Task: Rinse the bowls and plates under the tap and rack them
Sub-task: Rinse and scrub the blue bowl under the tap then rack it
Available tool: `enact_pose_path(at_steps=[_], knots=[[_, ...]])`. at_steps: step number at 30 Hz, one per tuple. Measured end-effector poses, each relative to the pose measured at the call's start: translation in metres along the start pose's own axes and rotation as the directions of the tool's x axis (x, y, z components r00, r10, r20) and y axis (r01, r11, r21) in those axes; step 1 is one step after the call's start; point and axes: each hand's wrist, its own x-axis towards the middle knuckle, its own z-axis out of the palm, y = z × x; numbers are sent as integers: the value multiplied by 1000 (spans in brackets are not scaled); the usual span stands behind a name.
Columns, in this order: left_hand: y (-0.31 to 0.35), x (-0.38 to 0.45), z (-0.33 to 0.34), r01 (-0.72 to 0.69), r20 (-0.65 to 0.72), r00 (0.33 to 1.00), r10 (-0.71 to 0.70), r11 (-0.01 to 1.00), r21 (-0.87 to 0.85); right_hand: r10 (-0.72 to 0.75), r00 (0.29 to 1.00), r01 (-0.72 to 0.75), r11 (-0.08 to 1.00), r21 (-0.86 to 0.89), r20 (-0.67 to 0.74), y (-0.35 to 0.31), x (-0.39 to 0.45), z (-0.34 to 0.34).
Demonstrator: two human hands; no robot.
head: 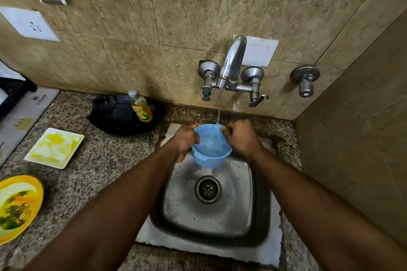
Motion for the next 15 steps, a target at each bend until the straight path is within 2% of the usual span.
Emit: enact_pose_path(at_steps=[4, 6, 8, 11, 13, 15], knots=[[9, 1, -9, 32, 60, 997, -39, 994, 106, 45, 999, -47, 993, 109, 19, -9, 7, 0], [16, -2, -12, 23, 73, 997, -37, 984, 175, 158, 982, -182, 937, 298, 104, -12, 4, 2], [17, -5, -13, 18, 88, 995, -35, 982, 186, 275, 951, -310, 814, 491, 144, -14, -2, 5], [12, -7, -12, 20, 78, 996, -31, 990, 142, 356, 905, -415, 616, 669, 233, -12, -7, 9], [10, -9, -13, 31, 38, 999, -37, 990, 134, 344, 877, -470, 468, 748, 335, -7, -9, 5], [8, -9, -15, 41, 34, 998, -46, 989, 144, 287, 860, -507, 390, 769, 422, -4, -11, -2]])
